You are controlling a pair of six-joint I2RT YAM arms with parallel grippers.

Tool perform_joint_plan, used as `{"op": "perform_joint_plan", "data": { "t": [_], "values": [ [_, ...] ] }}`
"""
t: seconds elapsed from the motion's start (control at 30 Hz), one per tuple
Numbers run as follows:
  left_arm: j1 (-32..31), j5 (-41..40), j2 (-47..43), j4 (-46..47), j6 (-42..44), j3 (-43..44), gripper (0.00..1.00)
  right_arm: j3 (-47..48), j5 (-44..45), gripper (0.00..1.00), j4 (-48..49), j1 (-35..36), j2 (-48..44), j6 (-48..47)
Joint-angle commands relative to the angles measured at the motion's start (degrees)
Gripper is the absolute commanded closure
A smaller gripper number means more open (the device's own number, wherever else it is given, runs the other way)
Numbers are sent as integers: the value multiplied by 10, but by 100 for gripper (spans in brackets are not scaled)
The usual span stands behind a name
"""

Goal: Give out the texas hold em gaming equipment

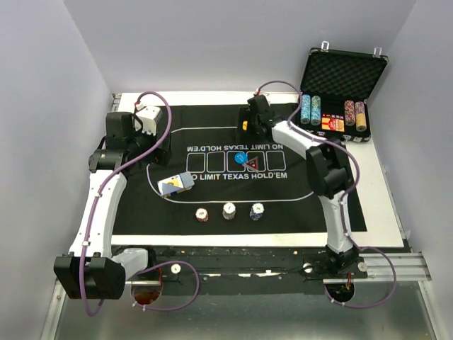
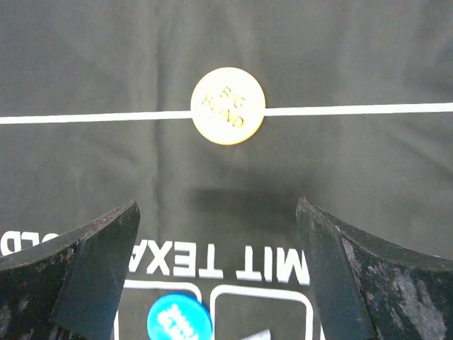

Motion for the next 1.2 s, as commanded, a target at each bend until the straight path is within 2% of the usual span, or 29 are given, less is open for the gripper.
{"op": "perform_joint_plan", "data": {
  "t": [0.0, 0.13, 0.27, 0.5, 0.6, 0.8, 1.0, 1.17],
  "values": [
    [18, -6, -23, -6, 8, -11, 1, -93, 49, 0, 52, 22, -98, -21],
    [21, 0, -29, -9, 7, -12, 1, -188, 55, 0, 79, 59, -125, -32],
    [21, 6, -30, -13, 5, -12, 1, -234, 27, 3, 105, 81, -120, -33],
    [22, 6, -23, -20, 10, -3, 1, -228, 29, 9, 103, 102, -96, -44],
    [22, 6, -23, -22, 12, -2, 1, -225, 33, 15, 93, 104, -90, -45],
    [22, 1, -24, -20, 13, -5, 1, -231, 40, 39, 84, 117, -87, -52],
    [23, -5, -26, -19, 15, -7, 1, -212, 70, 42, 56, 151, -72, -61],
    [23, -8, -32, -19, 16, -12, 1, -187, 76, 49, 52, 171, -53, -56]
  ]
}}
